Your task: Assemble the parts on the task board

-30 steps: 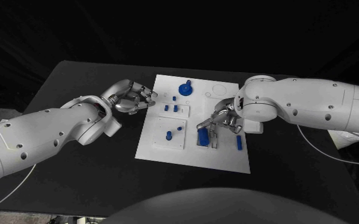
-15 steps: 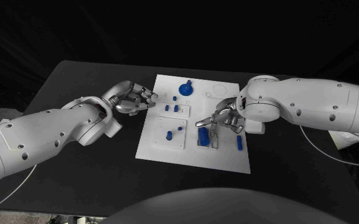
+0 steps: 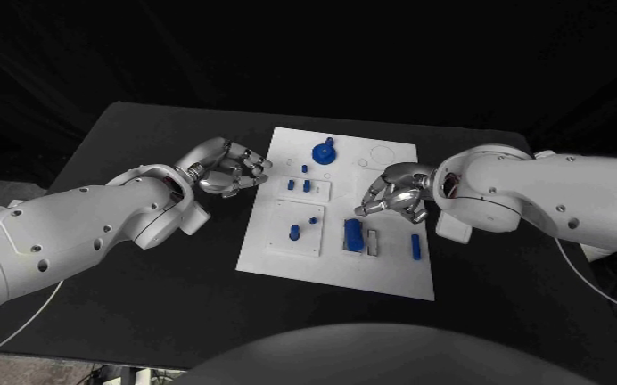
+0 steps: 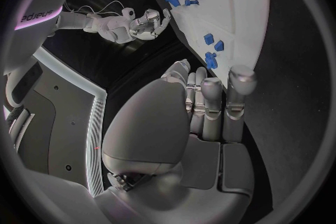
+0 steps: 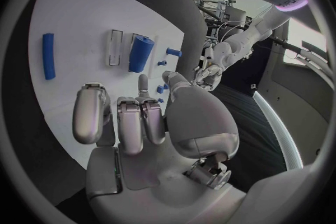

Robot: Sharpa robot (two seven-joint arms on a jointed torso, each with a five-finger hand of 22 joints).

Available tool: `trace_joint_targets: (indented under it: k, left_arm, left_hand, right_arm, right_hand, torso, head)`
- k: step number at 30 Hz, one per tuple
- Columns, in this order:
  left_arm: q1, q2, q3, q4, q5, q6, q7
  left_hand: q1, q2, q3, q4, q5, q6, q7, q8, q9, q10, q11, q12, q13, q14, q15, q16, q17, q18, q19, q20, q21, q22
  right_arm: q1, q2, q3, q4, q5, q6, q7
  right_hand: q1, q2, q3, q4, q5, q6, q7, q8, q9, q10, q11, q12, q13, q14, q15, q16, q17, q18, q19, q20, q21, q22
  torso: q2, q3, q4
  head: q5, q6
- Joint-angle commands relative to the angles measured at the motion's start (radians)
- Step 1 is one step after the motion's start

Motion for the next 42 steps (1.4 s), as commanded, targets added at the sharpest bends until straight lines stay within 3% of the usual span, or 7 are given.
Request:
trace_joint_targets:
  k: [1, 6, 8, 15, 25, 34, 42]
  left_arm:
    - [0.000, -0.006, 0.001, 0.007, 0.009, -0.012, 0.034]
    - [0.000, -0.017, 0.001, 0.013, 0.009, -0.018, 0.040]
    - [0.000, -0.021, 0.001, 0.015, 0.010, -0.020, 0.041]
    - [-0.001, -0.034, 0.001, 0.021, 0.010, -0.020, 0.042]
    - [-0.004, -0.043, 0.001, 0.024, 0.010, -0.014, 0.037]
    - [-0.005, -0.043, 0.001, 0.025, 0.010, -0.008, 0.033]
    - [-0.005, -0.043, 0.001, 0.027, 0.010, 0.001, 0.023]
  left_hand:
    - [0.002, 0.005, 0.004, 0.000, 0.003, 0.004, 0.006, -0.002, 0.000, 0.004, 0.001, 0.006, 0.000, -0.004, -0.003, -0.003, 0.002, 0.018, -0.004, -0.001, -0.001, 0.093]
    - [0.003, 0.006, 0.005, 0.000, 0.003, 0.004, 0.006, -0.002, 0.000, 0.005, 0.001, 0.006, 0.000, -0.004, -0.004, -0.003, 0.001, 0.018, -0.004, -0.001, -0.001, 0.093]
    - [0.003, 0.006, 0.005, 0.000, 0.003, 0.004, 0.006, -0.002, 0.000, 0.005, 0.001, 0.006, 0.000, -0.004, -0.004, -0.003, 0.001, 0.018, -0.004, -0.001, -0.001, 0.093]
    - [0.006, 0.008, 0.008, 0.001, 0.005, 0.007, 0.007, -0.001, 0.001, 0.007, -0.001, 0.008, 0.001, -0.004, -0.005, -0.003, 0.000, 0.018, -0.003, -0.001, -0.002, 0.094]
    - [0.011, 0.012, 0.013, 0.000, 0.006, 0.007, 0.008, 0.000, 0.001, 0.006, -0.001, 0.009, 0.001, -0.005, -0.005, -0.004, -0.002, 0.019, -0.004, -0.002, -0.005, 0.093]
    - [0.013, 0.013, 0.016, 0.000, 0.007, 0.007, 0.008, 0.000, 0.000, 0.006, -0.002, 0.010, 0.000, -0.006, -0.006, -0.004, -0.003, 0.019, -0.003, -0.002, -0.005, 0.094]
    - [0.014, 0.015, 0.020, 0.001, 0.008, 0.019, 0.020, 0.006, 0.002, 0.007, -0.001, 0.012, 0.001, -0.007, -0.006, -0.005, -0.006, 0.019, -0.003, -0.002, -0.009, 0.094]
  right_arm:
    - [-0.022, -0.032, -0.002, 0.042, -0.226, -0.149, 0.241]
    - [-0.081, -0.077, -0.002, 0.085, -0.375, -0.230, 0.325]
    - [-0.111, -0.085, -0.002, 0.088, -0.415, -0.255, 0.346]
    - [-0.187, -0.078, -0.002, 0.068, -0.504, -0.300, 0.382]
    - [-0.223, -0.051, -0.002, 0.054, -0.585, -0.324, 0.356]
    - [-0.227, -0.024, -0.002, 0.039, -0.604, -0.345, 0.332]
    - [-0.228, -0.009, -0.002, 0.029, -0.594, -0.346, 0.327]
  right_hand:
    - [0.048, 0.005, 0.007, -0.013, 0.009, -0.116, 0.008, 0.034, 0.044, 0.104, 0.008, 0.004, 0.263, 0.105, 0.008, 0.003, 0.263, -0.006, -0.027, 0.008, -0.025, 0.169]
    - [0.076, -0.008, -0.032, 0.013, -0.255, -0.300, 0.022, 0.061, 0.061, 0.104, 0.020, 0.004, 0.263, 0.105, 0.028, 0.003, 0.263, 0.004, -0.075, 0.023, -0.067, 0.155]
    - [0.082, -0.012, -0.052, 0.030, -0.293, -0.328, 0.024, 0.085, 0.059, 0.104, 0.022, 0.004, 0.263, 0.105, 0.029, 0.003, 0.263, 0.007, -0.088, 0.028, -0.077, 0.151]
    - [0.137, -0.016, -0.049, 0.058, 0.004, -0.329, 0.024, 0.244, 0.113, 0.104, 0.024, 0.004, 0.263, 0.105, 0.032, 0.003, 0.263, 0.015, -0.119, 0.033, -0.100, 0.142]
    - [0.149, -0.021, -0.113, 0.133, -0.159, -0.345, 0.011, 0.593, 0.301, 0.104, 0.018, 0.004, 0.263, 0.105, 0.028, 0.003, 0.263, 0.017, -0.120, 0.033, -0.100, 0.141]
    - [0.208, -0.007, -0.120, 0.139, -0.049, -0.266, -0.009, 0.849, 0.424, 0.104, 0.007, 0.004, 0.263, 0.105, 0.018, 0.003, 0.263, 0.015, -0.110, 0.025, -0.093, 0.143]
    - [0.273, -0.008, -0.068, 0.129, 0.136, -0.190, -0.021, 0.894, 0.427, 0.104, -0.004, 0.004, 0.263, 0.105, 0.008, 0.003, 0.263, 0.012, -0.096, 0.015, -0.074, 0.148]
  torso:
    - [0.003, 0.0001, -0.0060]
    - [0.006, -0.0003, -0.0134]
    - [0.006, -0.0009, -0.0181]
    - [0.008, -0.0011, -0.0271]
    - [0.008, -0.0021, -0.0281]
    - [0.009, -0.0026, -0.0277]
    - [0.009, -0.0022, -0.0278]
  head:
    - [0.005, 0.000]
    - [0.007, 0.000]
    - [0.009, 0.000]
    - [0.016, 0.000]
    - [0.015, 0.000]
    - [0.014, 0.000]
    - [0.016, 0.000]
